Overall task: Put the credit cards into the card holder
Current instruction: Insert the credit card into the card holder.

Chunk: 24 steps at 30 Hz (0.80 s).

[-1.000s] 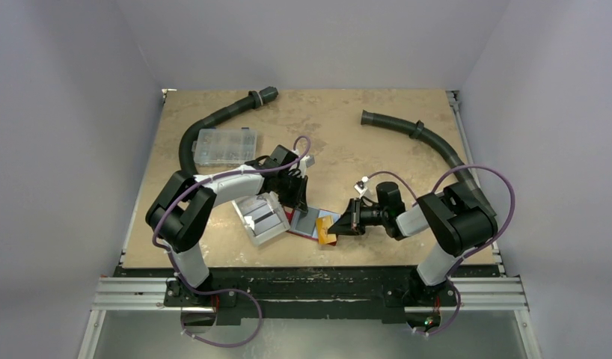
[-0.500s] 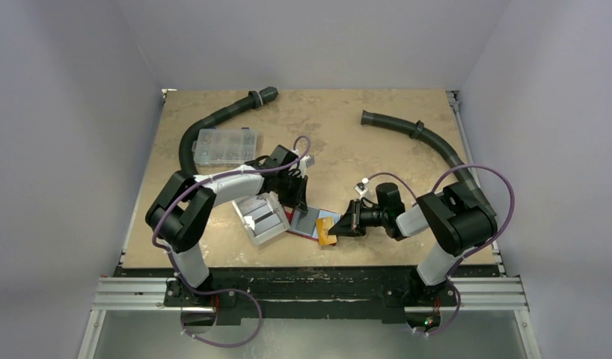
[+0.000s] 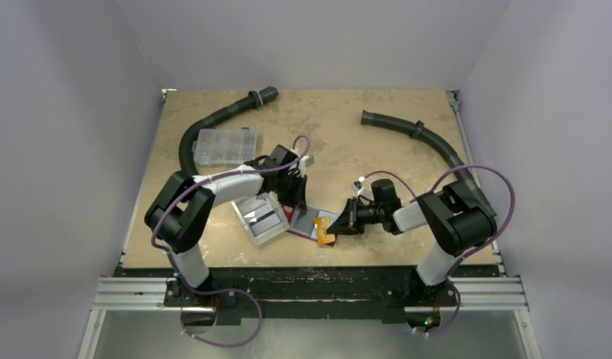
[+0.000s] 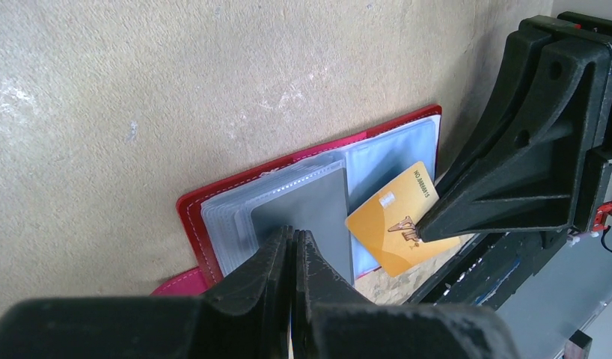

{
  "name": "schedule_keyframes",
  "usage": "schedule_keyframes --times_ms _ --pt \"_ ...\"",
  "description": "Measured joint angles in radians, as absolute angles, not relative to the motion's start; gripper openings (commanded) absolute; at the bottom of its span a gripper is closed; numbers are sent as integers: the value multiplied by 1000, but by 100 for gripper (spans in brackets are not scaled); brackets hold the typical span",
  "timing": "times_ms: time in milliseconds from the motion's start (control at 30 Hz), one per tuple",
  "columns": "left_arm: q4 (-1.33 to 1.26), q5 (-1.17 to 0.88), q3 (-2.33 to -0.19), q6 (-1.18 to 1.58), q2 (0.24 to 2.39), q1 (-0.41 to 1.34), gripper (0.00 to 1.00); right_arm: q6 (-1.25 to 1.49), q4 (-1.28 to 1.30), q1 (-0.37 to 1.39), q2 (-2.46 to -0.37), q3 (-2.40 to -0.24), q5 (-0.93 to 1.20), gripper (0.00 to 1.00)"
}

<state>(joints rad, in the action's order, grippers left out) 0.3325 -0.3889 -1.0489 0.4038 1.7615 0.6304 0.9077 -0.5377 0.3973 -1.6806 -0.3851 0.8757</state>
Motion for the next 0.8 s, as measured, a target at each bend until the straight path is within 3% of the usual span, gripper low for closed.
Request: schedule_keyframes --times_ms 433,800 --pt "315 -389 -1027 405 1748 630 0 949 -540 406 -1682 -417 845 0" --pt "285 -400 -990 411 1728 630 0 1091 -798 449 -1776 -403 782 0"
